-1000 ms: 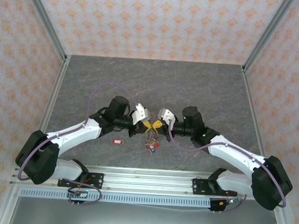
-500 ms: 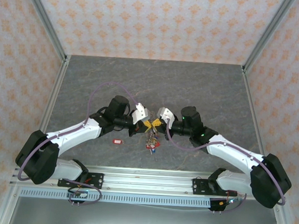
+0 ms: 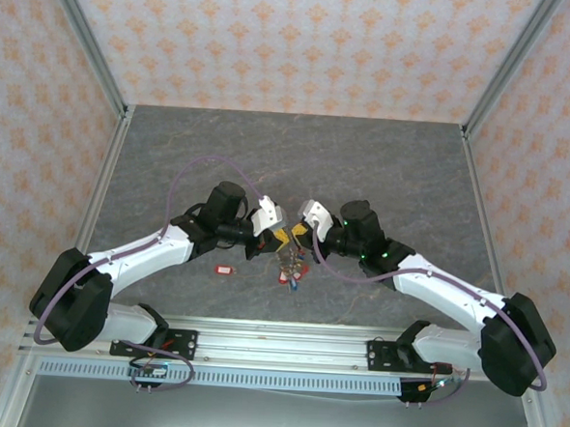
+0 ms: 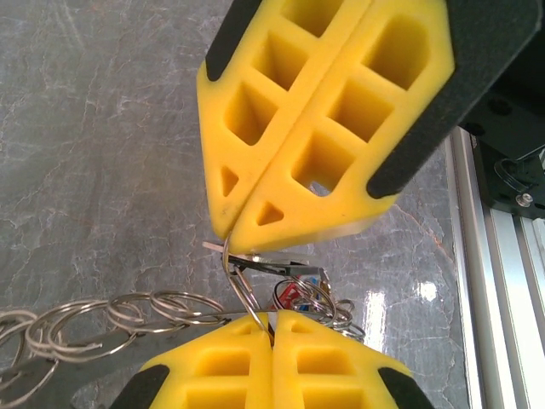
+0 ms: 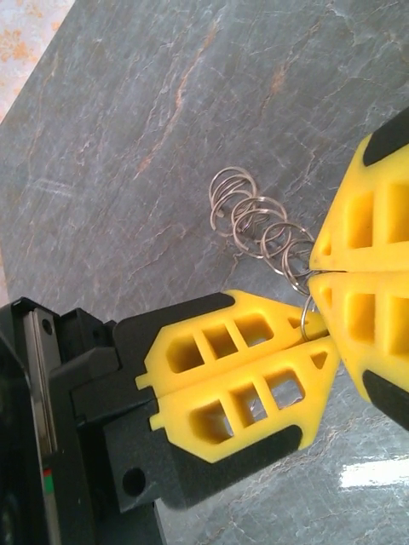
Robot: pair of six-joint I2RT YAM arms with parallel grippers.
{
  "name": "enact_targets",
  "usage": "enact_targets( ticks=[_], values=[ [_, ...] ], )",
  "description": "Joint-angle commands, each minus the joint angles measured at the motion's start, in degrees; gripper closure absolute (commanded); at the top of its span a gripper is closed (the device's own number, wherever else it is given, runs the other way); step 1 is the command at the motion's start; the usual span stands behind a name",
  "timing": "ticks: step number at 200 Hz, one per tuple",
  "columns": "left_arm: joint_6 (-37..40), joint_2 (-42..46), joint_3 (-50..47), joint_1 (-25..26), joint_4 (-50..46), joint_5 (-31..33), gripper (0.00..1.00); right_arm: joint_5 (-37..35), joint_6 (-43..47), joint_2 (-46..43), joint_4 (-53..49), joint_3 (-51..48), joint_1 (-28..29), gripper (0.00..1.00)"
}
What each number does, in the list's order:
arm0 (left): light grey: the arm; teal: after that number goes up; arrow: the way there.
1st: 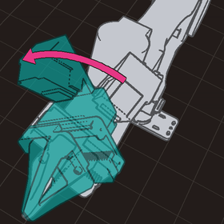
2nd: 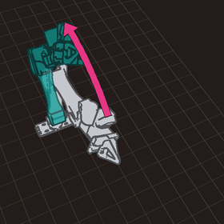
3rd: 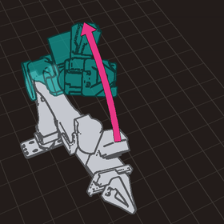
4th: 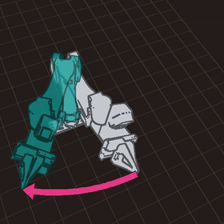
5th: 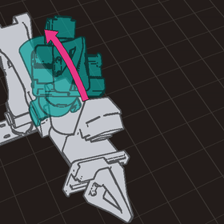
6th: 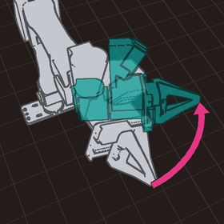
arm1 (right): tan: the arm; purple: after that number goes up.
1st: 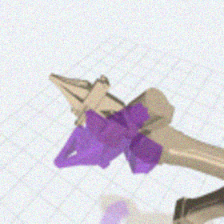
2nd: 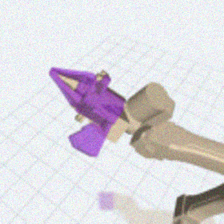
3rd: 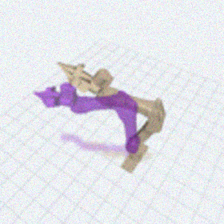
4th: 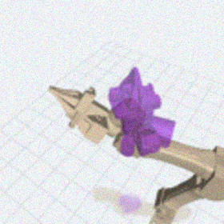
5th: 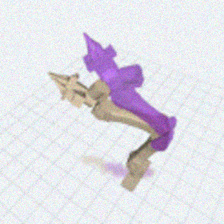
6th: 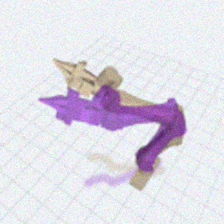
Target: Put the keys on the keyring
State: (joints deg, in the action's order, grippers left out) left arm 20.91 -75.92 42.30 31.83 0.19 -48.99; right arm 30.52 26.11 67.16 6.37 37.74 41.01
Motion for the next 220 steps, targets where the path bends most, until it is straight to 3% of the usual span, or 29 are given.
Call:
enact_targets(
  ticks=[1,78,99,133,141,220],
  values=[
    [1.11,0.51,1.55,0.37,0.97,-2.42,1.00,-5.34,-0.39,0.35,-3.44,2.70,-0.16,1.00],
    [0.81,0.25,1.62,0.36,1.39,-2.47,1.00,-2.64,1.23,2.45,-6.19,3.40,-0.23,1.00],
    [0.81,-0.01,1.53,0.43,1.56,-2.42,1.00,-3.71,1.59,2.29,-6.06,3.40,-0.22,0.89],
    [0.60,-0.05,1.22,0.45,2.19,-2.25,1.00,-7.78,5.65,0.96,-9.77,3.73,-0.22,0.84],
    [0.55,-0.04,1.17,0.43,2.19,-2.25,1.00,-9.05,6.61,0.96,-10.78,3.74,-0.22,0.78],
    [0.45,-0.46,1.54,0.46,2.85,-3.61,1.00,-13.56,9.93,-4.60,-17.01,3.16,-0.23,0.71]
  ],
)
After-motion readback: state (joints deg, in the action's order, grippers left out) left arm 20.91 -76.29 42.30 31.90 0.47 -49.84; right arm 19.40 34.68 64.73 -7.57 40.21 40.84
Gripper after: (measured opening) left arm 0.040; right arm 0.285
